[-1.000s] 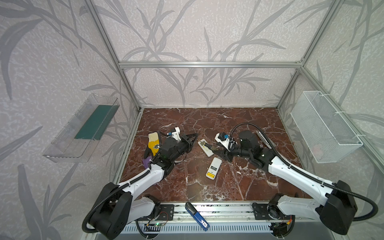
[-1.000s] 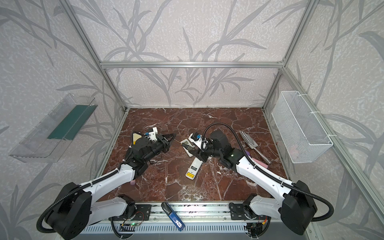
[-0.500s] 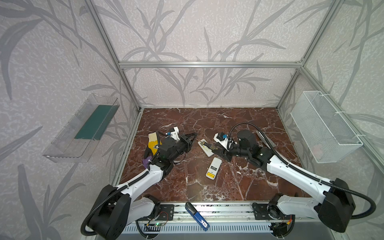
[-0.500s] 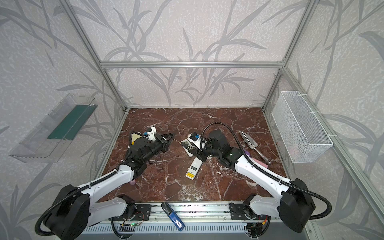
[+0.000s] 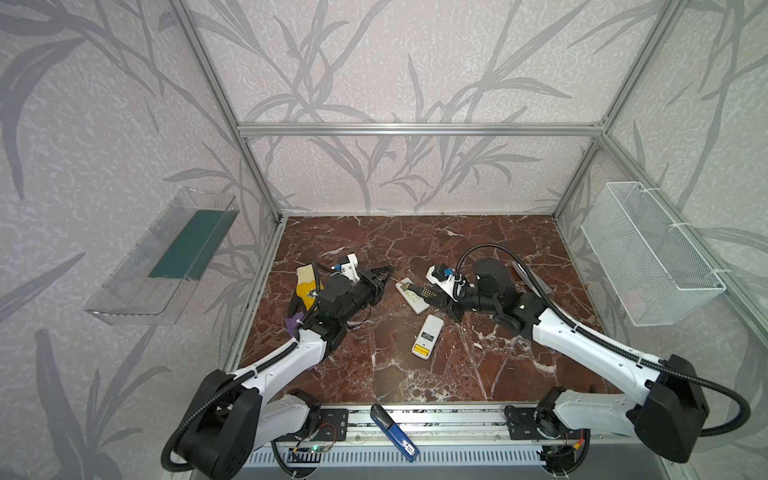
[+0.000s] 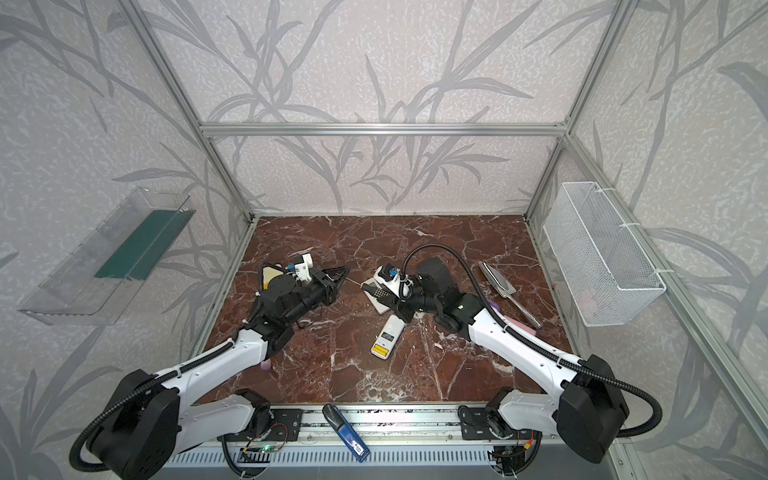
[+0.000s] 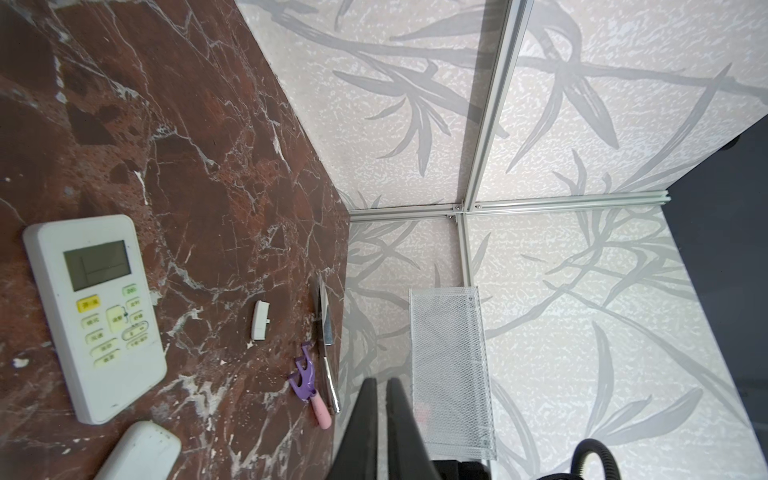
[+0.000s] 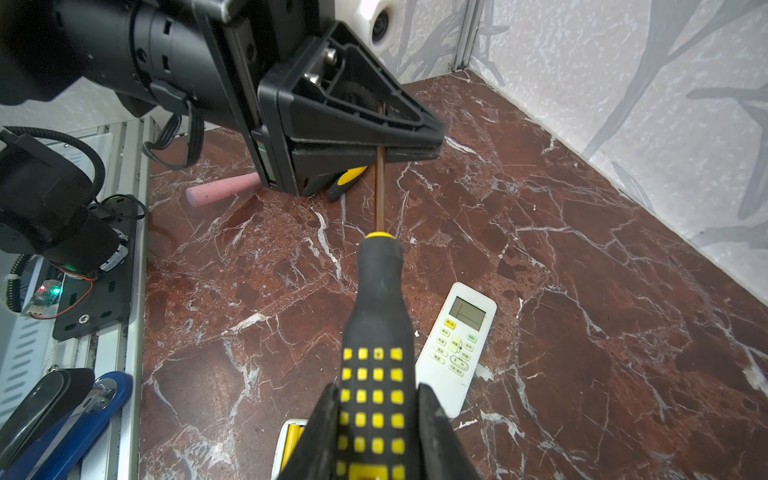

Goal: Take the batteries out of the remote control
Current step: 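Lower the left gripper toward the opened remote while the right gripper holds the screwdriver, then grasp the end of the opened white remote with the left gripper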

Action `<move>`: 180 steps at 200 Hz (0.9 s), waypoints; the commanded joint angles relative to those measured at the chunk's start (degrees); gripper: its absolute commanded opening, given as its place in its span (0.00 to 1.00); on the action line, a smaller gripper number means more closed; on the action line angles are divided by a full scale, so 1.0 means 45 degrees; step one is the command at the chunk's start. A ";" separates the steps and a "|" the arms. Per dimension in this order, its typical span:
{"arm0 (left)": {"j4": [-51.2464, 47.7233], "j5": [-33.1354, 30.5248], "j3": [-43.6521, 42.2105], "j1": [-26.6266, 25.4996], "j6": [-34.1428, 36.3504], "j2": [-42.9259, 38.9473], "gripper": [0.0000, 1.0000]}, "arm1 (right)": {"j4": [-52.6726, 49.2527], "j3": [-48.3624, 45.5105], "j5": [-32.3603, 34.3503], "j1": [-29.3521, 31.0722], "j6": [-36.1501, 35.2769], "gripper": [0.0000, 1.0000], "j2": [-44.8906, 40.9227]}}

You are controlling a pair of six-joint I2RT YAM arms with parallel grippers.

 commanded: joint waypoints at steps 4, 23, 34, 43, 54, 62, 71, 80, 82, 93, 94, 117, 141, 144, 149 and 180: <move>-0.0656 0.0395 0.0263 0.0192 0.0638 -0.0236 0.51 | -0.0920 0.0365 0.0463 0.0191 -0.0561 0.00 -0.0171; -0.3011 0.0699 0.1068 0.0403 0.2070 -0.0420 0.82 | -0.2074 0.0489 0.1532 0.0273 -0.0869 0.00 -0.0290; -0.4911 0.0691 0.1758 0.0488 0.3231 -0.0511 0.89 | -0.2783 0.0587 0.2200 0.0359 -0.0956 0.00 -0.0336; -0.6397 0.0498 0.2333 0.0507 0.4219 -0.0529 0.92 | -0.3388 0.0689 0.2796 0.0426 -0.0952 0.00 -0.0375; -0.8037 0.0207 0.3023 0.0509 0.5348 -0.0479 0.93 | -0.4138 0.0808 0.3408 0.0516 -0.0913 0.00 -0.0407; -0.8884 0.0044 0.3442 0.0519 0.6053 -0.0376 0.93 | -0.4527 0.0862 0.3918 0.0609 -0.0781 0.00 -0.0457; -0.9589 0.0014 0.3839 0.0509 0.6729 -0.0223 0.93 | -0.5027 0.0939 0.4411 0.0715 -0.0596 0.00 -0.0493; -1.0109 0.0139 0.4195 0.0509 0.7325 0.0001 0.93 | -0.5548 0.1040 0.4838 0.0836 -0.0334 0.00 -0.0533; -1.0217 0.0180 0.4286 0.0509 0.7455 0.0049 0.92 | -0.5650 0.1071 0.4945 0.0879 -0.0271 0.00 -0.0533; -1.0862 0.0374 0.4730 0.0501 0.8024 0.0440 0.91 | -0.6310 0.1211 0.5260 0.1032 0.0021 0.00 -0.0566; -1.0909 0.0385 0.4764 0.0495 0.8084 0.0480 0.91 | -0.6346 0.1218 0.5277 0.1044 0.0055 0.00 -0.0569; -1.2168 0.0600 0.5649 0.0383 0.9107 0.1526 0.89 | -0.7480 0.1403 0.6053 0.1355 0.0977 0.00 -0.0650; -1.3316 0.0496 0.6459 0.0089 1.0051 0.2657 0.89 | -0.8894 0.1771 0.6321 0.1679 0.1981 0.00 -0.0727; -1.3455 0.0479 0.6578 0.0037 1.0139 0.2789 0.89 | -0.8995 0.1799 0.6354 0.1724 0.2117 0.00 -0.0763; -1.3671 0.0438 0.6737 -0.0063 1.0304 0.2996 0.89 | -0.9190 0.1853 0.6413 0.1832 0.2333 0.00 -0.0801; -1.4530 -0.0064 0.7462 -0.1005 1.1057 0.4075 0.90 | -1.0527 0.2265 0.7156 0.2031 0.3822 0.00 -0.1153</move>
